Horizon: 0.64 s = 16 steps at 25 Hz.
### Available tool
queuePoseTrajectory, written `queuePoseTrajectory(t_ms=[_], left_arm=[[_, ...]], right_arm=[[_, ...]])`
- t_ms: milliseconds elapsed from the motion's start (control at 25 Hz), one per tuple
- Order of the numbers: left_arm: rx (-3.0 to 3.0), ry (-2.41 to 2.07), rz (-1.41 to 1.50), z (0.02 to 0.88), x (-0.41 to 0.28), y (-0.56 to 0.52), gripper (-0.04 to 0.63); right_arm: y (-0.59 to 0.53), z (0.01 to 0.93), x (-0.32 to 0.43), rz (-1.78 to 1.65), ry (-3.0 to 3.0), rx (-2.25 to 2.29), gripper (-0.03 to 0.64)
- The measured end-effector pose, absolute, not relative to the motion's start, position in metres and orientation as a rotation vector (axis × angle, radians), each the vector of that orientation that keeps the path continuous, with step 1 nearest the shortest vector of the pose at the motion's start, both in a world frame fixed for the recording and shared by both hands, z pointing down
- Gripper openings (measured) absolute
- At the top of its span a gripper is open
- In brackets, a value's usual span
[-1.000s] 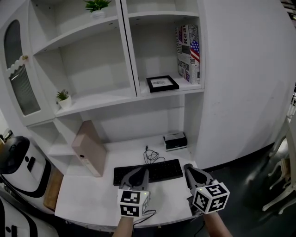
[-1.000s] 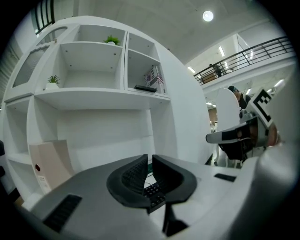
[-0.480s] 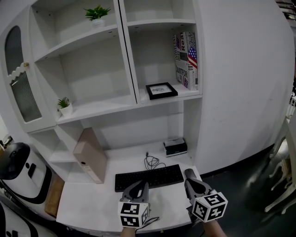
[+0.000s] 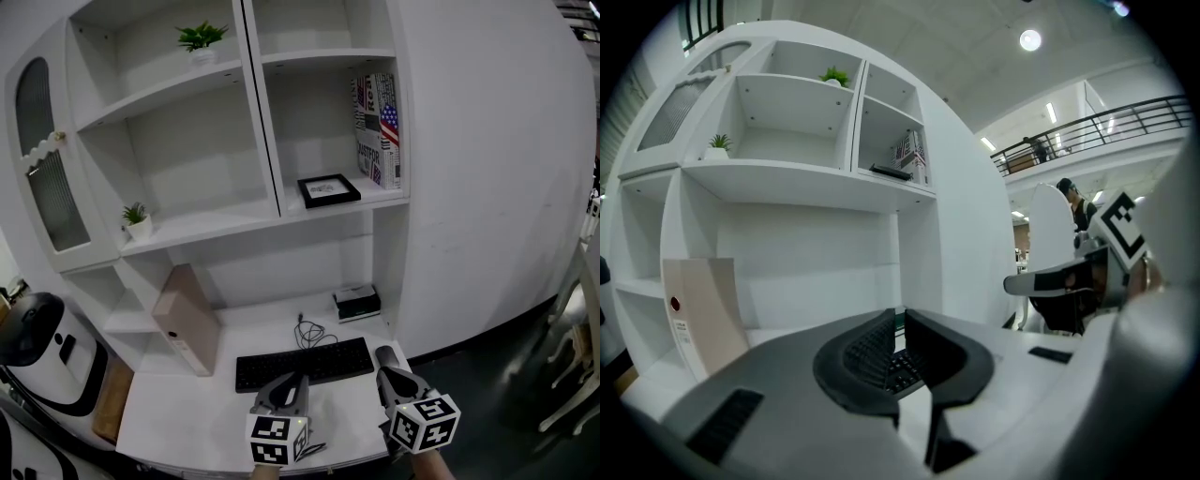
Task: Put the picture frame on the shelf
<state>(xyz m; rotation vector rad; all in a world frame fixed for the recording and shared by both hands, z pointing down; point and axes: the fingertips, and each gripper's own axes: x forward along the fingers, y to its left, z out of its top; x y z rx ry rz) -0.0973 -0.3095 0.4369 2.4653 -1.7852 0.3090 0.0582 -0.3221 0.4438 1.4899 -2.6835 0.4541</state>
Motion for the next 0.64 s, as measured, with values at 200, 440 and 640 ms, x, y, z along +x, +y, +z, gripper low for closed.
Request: queuePoseTrajectory(t_ms=[200, 440, 640], left_arm=[[2.46, -1.782, 0.307, 0.4384, -0.0975, -0.3054, 0.035], [2.464, -1.77, 0.293, 0.4366, -0.0937, -0.3029, 0.035], [2.466, -1.774, 0.301, 0.4361, -0.0927, -0.303, 0.035]], right_arm=[[-0.3191, 0.4465, 0.056, 0.46, -2.681, 1.486, 0.0], [-0.316, 0.4454, 0.0568, 0.451, -2.676, 1.481, 0.0], [-0.316, 0.4435, 0.0605, 0.452, -2.68, 1.494, 0.0]])
